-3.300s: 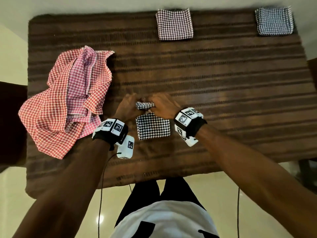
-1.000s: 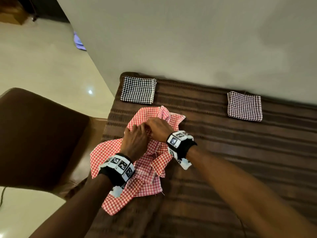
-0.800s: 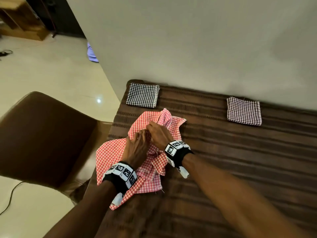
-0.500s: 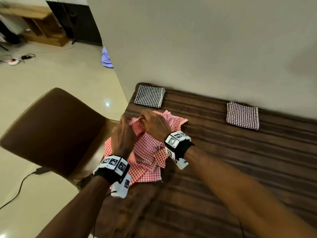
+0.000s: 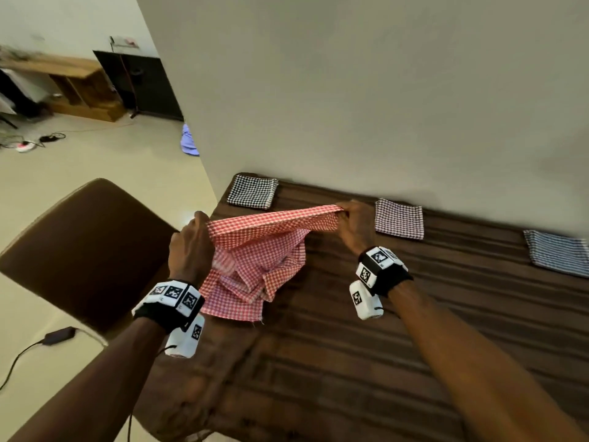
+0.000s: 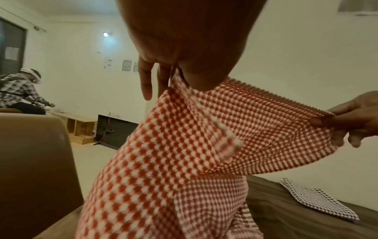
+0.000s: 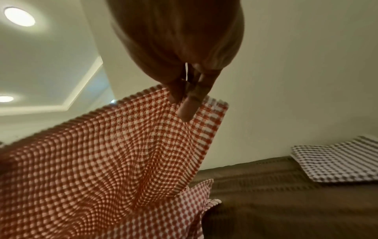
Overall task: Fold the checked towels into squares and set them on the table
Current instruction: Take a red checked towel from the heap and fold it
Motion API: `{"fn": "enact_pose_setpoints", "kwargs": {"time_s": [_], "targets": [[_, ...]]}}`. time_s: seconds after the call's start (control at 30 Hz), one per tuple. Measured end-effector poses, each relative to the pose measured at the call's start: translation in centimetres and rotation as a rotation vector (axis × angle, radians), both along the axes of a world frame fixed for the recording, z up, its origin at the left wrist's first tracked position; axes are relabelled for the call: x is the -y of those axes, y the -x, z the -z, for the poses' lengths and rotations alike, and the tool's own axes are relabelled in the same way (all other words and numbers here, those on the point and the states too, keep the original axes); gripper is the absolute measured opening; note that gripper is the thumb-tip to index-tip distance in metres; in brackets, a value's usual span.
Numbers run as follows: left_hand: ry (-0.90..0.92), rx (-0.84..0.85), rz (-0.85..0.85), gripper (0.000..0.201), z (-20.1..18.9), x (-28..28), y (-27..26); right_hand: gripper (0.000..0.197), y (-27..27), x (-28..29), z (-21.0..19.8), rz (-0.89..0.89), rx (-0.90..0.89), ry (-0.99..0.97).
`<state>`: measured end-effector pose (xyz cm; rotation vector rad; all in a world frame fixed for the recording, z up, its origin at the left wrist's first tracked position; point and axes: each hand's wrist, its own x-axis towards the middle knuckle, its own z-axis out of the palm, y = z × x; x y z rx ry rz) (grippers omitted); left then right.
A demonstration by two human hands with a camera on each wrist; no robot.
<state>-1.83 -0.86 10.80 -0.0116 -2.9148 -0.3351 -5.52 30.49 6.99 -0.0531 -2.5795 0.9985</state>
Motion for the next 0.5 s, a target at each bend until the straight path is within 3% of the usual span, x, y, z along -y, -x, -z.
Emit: {"fn": "enact_pose_setpoints", "kwargs": {"time_s": [0.1, 0.23, 0.33, 0.43, 0.5], "targets": [[0.036, -0.036, 0.003, 0.016, -2.4, -2.7, 0.7, 0.026, -1.6, -3.6, -2.4, 0.036, -0.001, 0.008], [-0.096, -0.202, -0.030, 0.018, -7.5, -6.9, 3.1, 0.024, -2.7, -8.9, -8.8, 0.188, -0.228, 0.054], [-0.212, -0.323, 0.069, 0.024, -9.4, -10.7, 2.9, 0.023, -4.3, -13.5, -12.3, 0.326, -0.359, 0.018], [-0.290, -0.337, 0.255, 0.030, -8.0, -14.0, 1.0, 0.020, -7.1, -17.6, -12.2, 0.453, -0.344, -0.002], [-0.286, -0.268, 0.348, 0.035, -4.3, -15.4, -0.1, 0.017, -10.3, -19.6, -10.4, 0.516, -0.305, 0.018]]}}
